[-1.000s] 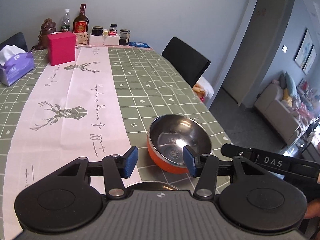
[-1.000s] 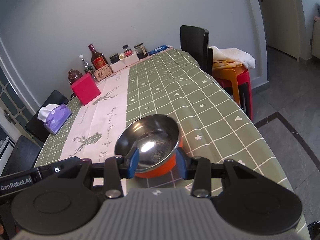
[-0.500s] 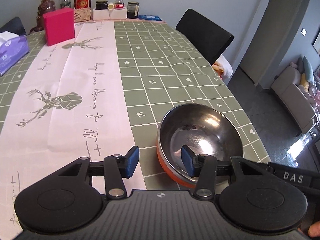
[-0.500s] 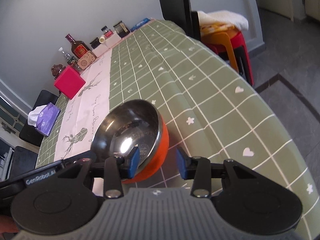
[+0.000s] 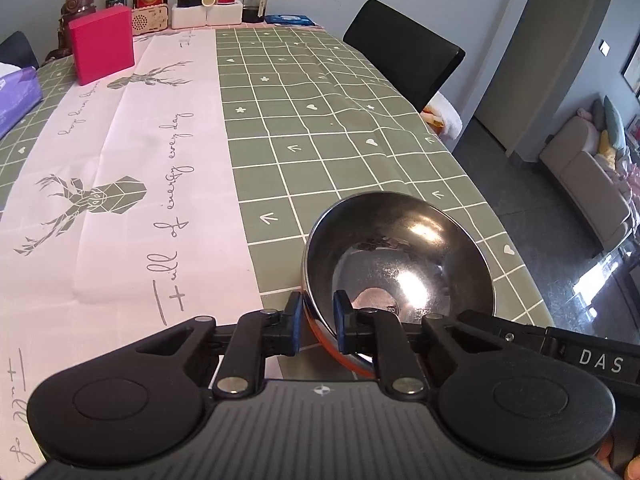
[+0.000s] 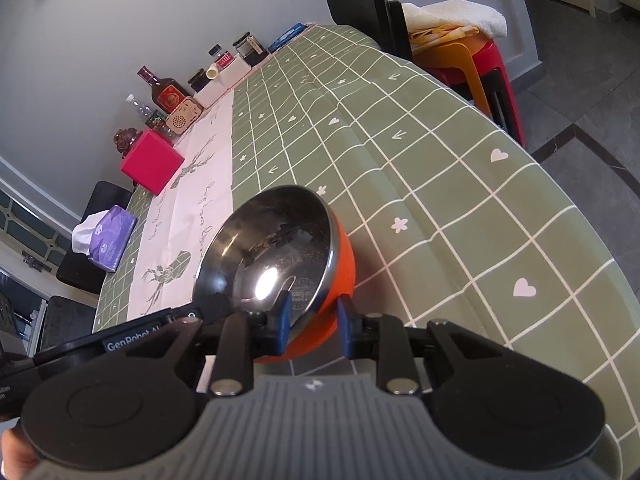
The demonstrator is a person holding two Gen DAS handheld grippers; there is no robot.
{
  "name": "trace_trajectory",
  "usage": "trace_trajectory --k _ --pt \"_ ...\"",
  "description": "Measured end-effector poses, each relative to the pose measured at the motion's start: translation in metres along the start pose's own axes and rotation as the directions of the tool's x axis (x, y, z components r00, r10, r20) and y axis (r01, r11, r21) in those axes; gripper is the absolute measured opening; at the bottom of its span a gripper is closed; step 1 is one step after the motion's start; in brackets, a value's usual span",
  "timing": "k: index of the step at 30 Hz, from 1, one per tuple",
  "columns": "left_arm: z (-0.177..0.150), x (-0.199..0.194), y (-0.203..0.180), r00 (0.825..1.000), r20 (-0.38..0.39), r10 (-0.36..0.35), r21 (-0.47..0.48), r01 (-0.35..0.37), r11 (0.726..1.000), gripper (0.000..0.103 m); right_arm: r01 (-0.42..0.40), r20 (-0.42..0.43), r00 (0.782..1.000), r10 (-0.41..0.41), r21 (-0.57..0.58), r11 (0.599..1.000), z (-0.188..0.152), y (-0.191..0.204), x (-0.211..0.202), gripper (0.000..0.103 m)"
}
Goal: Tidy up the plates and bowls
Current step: 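Close the right tool on the orange bowl rim and lift it, then carry the orange bowl with the right tool and lower it into the blue bowl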
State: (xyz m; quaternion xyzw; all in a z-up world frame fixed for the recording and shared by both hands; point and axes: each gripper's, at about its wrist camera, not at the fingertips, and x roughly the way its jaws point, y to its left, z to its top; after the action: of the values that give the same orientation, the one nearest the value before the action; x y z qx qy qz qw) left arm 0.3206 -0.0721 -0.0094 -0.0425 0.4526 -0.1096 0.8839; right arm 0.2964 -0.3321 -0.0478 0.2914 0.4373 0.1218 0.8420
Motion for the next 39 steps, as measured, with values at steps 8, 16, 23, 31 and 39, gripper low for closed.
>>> trace_trajectory --k 8,16,23,31,39 --pt "0.001 -0.017 -0.004 0.999 0.042 -0.013 0.006 0.013 1.0 0.018 -0.002 0.024 1.0 0.002 0.009 1.0 -0.001 0.001 -0.008 0.018" --pt "0.003 -0.066 -0.008 0.994 0.11 -0.024 0.032 0.021 0.999 0.018 -0.049 0.091 0.994 0.052 -0.045 0.998 -0.003 0.02 -0.046 0.017" --pt "-0.004 -0.115 -0.005 0.994 0.112 -0.003 0.0 0.003 1.0 0.017 -0.086 0.103 0.99 0.1 -0.134 0.987 -0.016 0.047 -0.087 0.017" --pt "-0.028 -0.136 0.004 0.999 0.031 0.017 -0.023 -0.016 1.0 0.017 -0.108 0.071 0.99 0.125 -0.2 0.974 -0.043 0.061 -0.112 0.017" --pt "-0.059 -0.136 0.017 0.997 -0.067 0.024 -0.042 -0.027 0.999 0.017 -0.124 -0.003 0.992 0.127 -0.23 0.965 -0.071 0.058 -0.111 0.017"
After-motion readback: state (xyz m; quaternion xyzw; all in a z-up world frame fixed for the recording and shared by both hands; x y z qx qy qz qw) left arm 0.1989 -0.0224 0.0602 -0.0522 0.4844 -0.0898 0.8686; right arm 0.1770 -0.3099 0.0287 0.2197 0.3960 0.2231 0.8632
